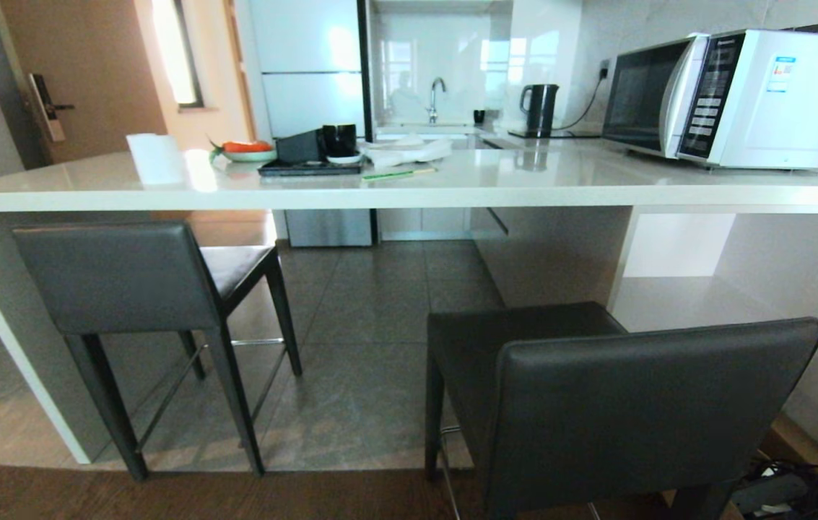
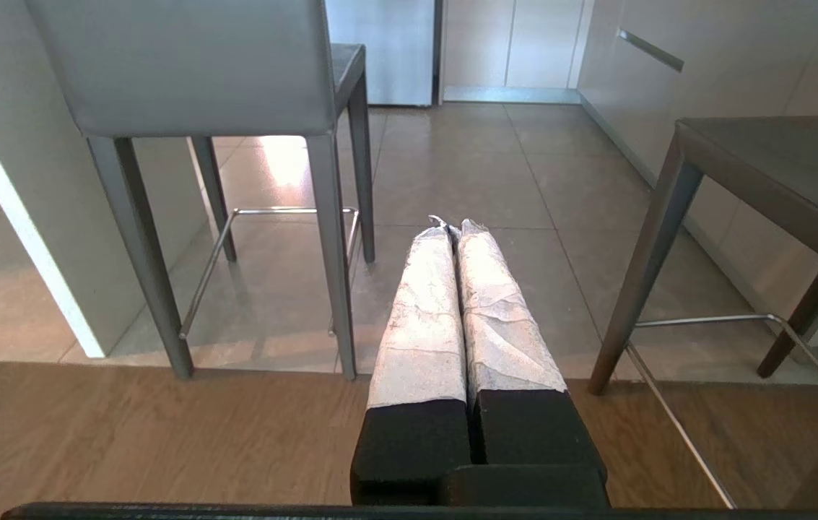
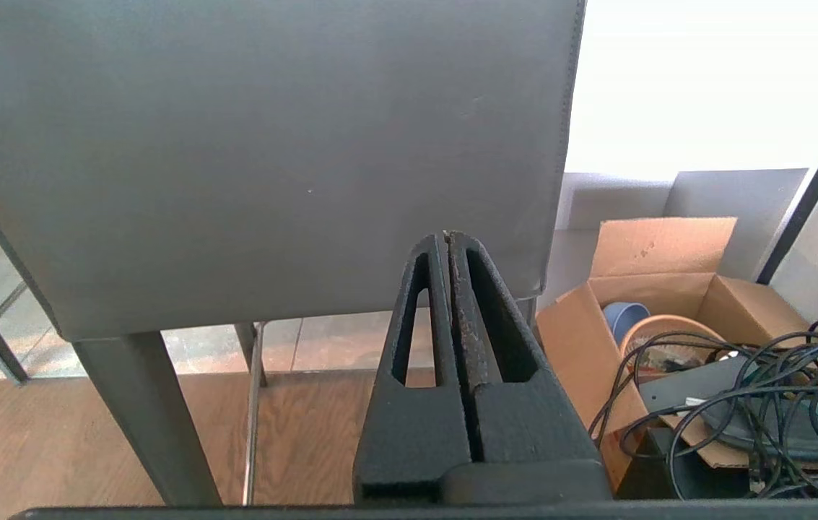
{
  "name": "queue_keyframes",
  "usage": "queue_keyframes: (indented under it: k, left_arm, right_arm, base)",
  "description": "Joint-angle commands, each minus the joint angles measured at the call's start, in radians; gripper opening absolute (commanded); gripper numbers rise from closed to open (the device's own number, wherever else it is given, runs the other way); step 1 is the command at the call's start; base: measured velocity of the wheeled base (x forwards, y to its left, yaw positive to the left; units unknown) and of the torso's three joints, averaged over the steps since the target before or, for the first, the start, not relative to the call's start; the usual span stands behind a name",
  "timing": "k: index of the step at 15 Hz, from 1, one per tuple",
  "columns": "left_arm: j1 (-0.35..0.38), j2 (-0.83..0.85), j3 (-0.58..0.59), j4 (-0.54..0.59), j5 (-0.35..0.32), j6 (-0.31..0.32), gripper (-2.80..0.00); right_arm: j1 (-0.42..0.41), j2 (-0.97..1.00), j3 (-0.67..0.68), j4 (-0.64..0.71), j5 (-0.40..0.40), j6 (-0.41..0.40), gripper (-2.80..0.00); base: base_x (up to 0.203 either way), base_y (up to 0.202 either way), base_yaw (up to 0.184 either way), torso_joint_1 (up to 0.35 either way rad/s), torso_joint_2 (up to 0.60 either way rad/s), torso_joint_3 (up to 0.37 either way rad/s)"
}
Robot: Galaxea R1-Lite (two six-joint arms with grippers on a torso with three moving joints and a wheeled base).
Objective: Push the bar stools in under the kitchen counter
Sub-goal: Push the gray chair back under the dining table
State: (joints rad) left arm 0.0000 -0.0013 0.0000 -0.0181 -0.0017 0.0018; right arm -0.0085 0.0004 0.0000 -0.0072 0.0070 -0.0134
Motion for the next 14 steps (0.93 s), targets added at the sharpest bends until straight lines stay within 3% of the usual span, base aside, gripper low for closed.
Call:
queue_keyframes:
  k: [1, 14]
  left_arm:
    - [0.000, 0.000, 0.009, 0.000, 0.000, 0.000, -2.80]
    - [0.000, 0.000, 0.009, 0.000, -0.001, 0.001, -2.80]
  right_arm:
    - [0.001, 0.001, 0.006, 0.000, -0.001, 0.000, -2.80]
    - [0.001, 0.001, 0.009, -0.007, -0.001, 0.003, -2.80]
  base:
    - [0.000, 0.000, 0.000, 0.000, 0.00, 0.000]
    - [0.000, 0.000, 0.000, 0.000, 0.00, 0.000]
